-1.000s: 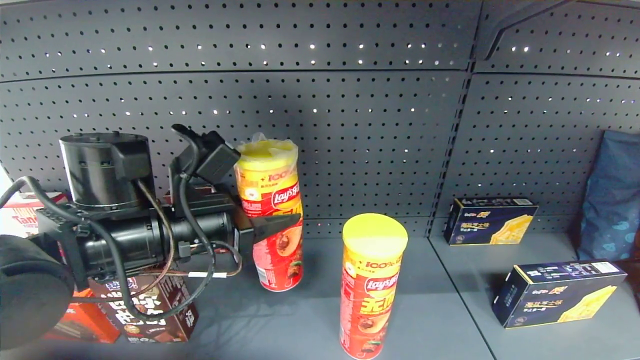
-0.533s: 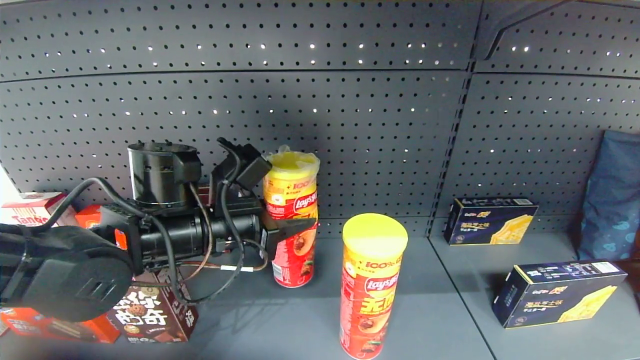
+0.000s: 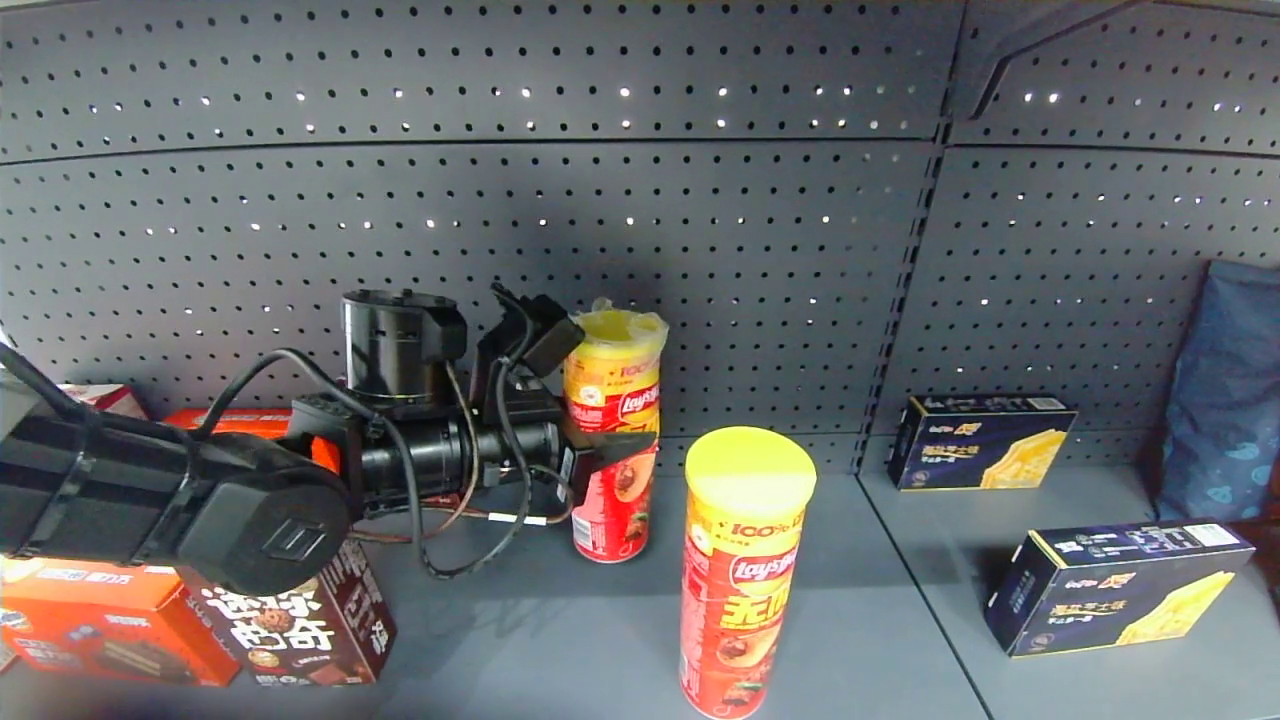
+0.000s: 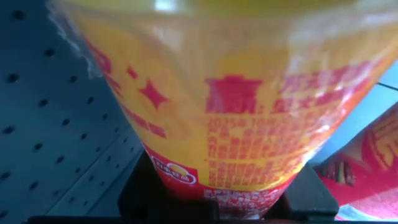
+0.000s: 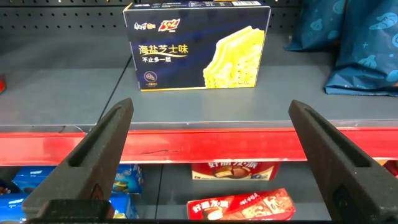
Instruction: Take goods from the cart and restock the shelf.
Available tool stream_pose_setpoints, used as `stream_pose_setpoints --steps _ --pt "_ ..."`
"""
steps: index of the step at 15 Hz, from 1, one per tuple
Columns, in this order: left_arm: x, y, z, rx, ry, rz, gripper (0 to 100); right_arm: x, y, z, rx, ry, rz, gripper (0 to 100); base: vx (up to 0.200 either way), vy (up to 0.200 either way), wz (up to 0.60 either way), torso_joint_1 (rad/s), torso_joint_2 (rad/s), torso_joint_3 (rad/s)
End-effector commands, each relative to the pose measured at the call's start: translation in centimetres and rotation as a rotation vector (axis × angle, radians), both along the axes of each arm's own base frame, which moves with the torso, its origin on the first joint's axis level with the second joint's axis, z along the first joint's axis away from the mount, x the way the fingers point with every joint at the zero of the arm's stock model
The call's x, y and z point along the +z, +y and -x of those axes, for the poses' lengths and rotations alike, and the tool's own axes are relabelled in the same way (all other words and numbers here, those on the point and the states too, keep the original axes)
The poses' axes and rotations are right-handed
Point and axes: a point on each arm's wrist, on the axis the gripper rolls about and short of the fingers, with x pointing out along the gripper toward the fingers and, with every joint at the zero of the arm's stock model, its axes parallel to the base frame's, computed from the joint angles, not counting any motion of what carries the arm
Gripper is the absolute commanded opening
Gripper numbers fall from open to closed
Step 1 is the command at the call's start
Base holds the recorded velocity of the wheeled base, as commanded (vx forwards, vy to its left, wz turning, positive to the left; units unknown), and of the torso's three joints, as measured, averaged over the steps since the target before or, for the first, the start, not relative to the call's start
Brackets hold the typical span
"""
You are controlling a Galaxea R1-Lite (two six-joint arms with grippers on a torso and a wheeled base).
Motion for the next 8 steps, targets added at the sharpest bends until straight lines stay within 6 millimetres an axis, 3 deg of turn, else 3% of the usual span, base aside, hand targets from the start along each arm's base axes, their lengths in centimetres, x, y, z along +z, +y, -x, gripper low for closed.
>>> stream_pose_setpoints --steps 1,3,8 --pt "-0.7 -0.4 -0.5 -0.009 0.009 -0.001 0 0.0 0.0 0.0 0.000 0.002 0.000 100 0.000 0.000 0.00 0.000 0.00 0.000" --pt "-0.7 -0.5 -0.6 -0.108 0.001 0.037 0 0.0 0.0 0.0 0.000 0.002 0.000 100 0.000 0.000 0.00 0.000 0.00 0.000" --pt "-1.1 -0.7 -1.9 -0.149 -0.002 0.051 0 0.0 0.0 0.0 0.000 0.002 0.000 100 0.000 0.000 0.00 0.000 0.00 0.000"
